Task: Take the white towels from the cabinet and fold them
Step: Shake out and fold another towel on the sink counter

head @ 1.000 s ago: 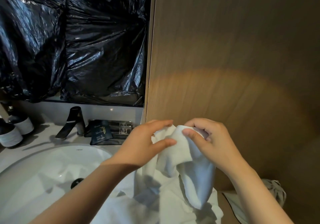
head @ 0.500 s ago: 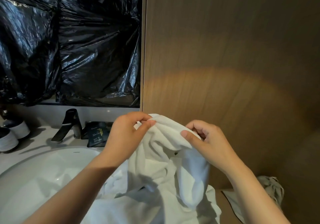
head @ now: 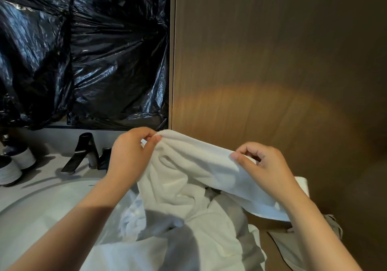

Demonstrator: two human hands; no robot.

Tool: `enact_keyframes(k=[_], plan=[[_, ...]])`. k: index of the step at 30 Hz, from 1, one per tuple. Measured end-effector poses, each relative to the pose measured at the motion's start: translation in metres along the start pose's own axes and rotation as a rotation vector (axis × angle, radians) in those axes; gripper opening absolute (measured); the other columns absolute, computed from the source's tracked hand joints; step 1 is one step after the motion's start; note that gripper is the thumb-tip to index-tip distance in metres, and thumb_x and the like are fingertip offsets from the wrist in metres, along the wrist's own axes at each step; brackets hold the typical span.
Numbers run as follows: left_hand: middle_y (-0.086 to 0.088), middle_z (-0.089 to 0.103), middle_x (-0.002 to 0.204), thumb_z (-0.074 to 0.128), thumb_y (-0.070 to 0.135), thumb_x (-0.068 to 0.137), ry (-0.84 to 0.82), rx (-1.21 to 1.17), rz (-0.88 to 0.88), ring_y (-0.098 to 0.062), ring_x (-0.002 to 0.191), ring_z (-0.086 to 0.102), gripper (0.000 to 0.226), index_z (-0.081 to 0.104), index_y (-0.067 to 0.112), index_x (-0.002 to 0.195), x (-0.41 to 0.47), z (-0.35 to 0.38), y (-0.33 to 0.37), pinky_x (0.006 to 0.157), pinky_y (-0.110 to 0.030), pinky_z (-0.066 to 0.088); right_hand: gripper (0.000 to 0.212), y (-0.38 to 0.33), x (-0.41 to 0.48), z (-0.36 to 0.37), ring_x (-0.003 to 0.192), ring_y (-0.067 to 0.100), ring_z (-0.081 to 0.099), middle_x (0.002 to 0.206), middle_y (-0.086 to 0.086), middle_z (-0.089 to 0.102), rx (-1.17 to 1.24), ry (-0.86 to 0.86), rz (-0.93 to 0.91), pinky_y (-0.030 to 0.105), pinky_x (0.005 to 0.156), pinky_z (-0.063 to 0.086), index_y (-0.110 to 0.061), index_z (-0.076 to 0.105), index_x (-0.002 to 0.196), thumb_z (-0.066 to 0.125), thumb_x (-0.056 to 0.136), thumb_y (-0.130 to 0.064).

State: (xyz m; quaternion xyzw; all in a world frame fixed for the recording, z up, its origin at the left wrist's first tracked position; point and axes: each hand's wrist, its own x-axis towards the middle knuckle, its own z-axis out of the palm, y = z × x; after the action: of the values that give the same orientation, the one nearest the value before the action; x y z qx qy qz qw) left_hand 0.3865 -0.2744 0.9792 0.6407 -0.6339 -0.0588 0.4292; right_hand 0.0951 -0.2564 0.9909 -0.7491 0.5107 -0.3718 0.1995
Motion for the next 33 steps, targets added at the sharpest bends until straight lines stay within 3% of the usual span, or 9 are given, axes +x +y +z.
enact_keyframes(k=[4,7,11,13,15,18,20,25,33], plan=[[0.002,0.065,0.113,0.067,0.029,0.088,-0.095,0.081,0.110,-0.020,0.099,0.061,0.028,0.066,0.018,0.113,-0.015,0.005,0.002,0.079,-0.030,0.046,0.015,-0.003,0.000,0.002,0.077,0.010,0.062,0.079,-0.011,0.066,0.010,-0.053,-0.048,0.037,0.067,0.052,-0.032,0.066,0.079,0.060,0.091,-0.039],[0.006,0.055,0.136,0.067,0.032,0.088,-0.181,0.044,0.307,-0.012,0.116,0.056,0.049,0.054,0.022,0.134,-0.024,0.006,0.015,0.091,-0.021,0.041,0.016,-0.009,0.001,0.008,0.078,0.011,0.063,0.080,-0.013,0.067,-0.003,-0.073,-0.112,0.039,0.067,0.051,-0.030,0.066,0.080,0.061,0.094,-0.034],[0.014,0.048,0.143,0.060,0.037,0.092,-0.378,0.023,0.463,-0.003,0.123,0.048,0.053,0.044,0.031,0.143,-0.032,0.017,0.035,0.097,-0.013,0.033,0.017,-0.018,0.004,0.014,0.077,0.014,0.062,0.079,-0.012,0.067,-0.002,-0.092,-0.166,0.040,0.065,0.050,-0.028,0.065,0.080,0.057,0.092,-0.037],[0.012,0.058,0.131,0.057,0.037,0.094,-0.453,-0.019,0.442,-0.005,0.110,0.055,0.044,0.051,0.031,0.137,-0.034,0.027,0.040,0.091,-0.018,0.040,0.017,-0.021,0.004,0.015,0.076,0.014,0.061,0.079,-0.011,0.066,0.010,-0.095,-0.183,0.037,0.065,0.048,-0.028,0.066,0.080,0.058,0.093,-0.036],[0.012,0.066,0.101,0.056,0.034,0.095,-0.454,-0.140,0.392,-0.005,0.090,0.058,0.018,0.065,0.028,0.110,-0.034,0.033,0.043,0.079,-0.026,0.045,0.016,-0.020,0.003,0.014,0.077,0.014,0.062,0.079,-0.011,0.067,0.022,-0.096,-0.178,0.035,0.066,0.048,-0.028,0.067,0.080,0.059,0.092,-0.037],[0.012,0.064,0.075,0.060,0.030,0.094,-0.374,-0.292,0.305,-0.004,0.075,0.058,0.016,0.068,0.023,0.083,-0.032,0.034,0.038,0.066,-0.016,0.041,0.014,-0.013,0.001,0.012,0.072,0.012,0.059,0.076,-0.012,0.067,0.033,-0.093,-0.132,0.029,0.062,0.044,-0.028,0.069,0.078,0.065,0.090,-0.036],[0.013,0.065,0.073,0.061,0.028,0.093,-0.318,-0.304,0.282,-0.002,0.074,0.059,0.016,0.069,0.023,0.080,-0.029,0.032,0.032,0.064,-0.009,0.039,0.012,-0.005,-0.002,0.008,0.068,0.008,0.057,0.072,-0.014,0.065,0.040,-0.089,-0.092,0.022,0.061,0.042,-0.028,0.070,0.078,0.068,0.090,-0.032],[0.005,0.064,0.068,0.058,0.031,0.094,-0.187,-0.272,0.172,-0.008,0.069,0.058,0.023,0.068,0.020,0.077,-0.018,0.029,0.016,0.059,-0.016,0.041,0.020,0.015,-0.011,-0.001,0.064,0.011,0.056,0.068,-0.008,0.063,0.025,-0.087,-0.002,0.031,0.059,0.043,-0.028,0.069,0.075,0.064,0.088,-0.044],[0.009,0.062,0.064,0.059,0.026,0.094,-0.121,-0.225,0.107,0.000,0.071,0.056,0.022,0.067,0.022,0.073,-0.012,0.031,0.007,0.058,-0.007,0.037,0.027,0.045,-0.028,0.000,0.070,0.014,0.059,0.072,-0.006,0.059,-0.046,-0.071,0.128,0.041,0.062,0.050,-0.030,0.061,0.074,0.054,0.092,-0.048]])
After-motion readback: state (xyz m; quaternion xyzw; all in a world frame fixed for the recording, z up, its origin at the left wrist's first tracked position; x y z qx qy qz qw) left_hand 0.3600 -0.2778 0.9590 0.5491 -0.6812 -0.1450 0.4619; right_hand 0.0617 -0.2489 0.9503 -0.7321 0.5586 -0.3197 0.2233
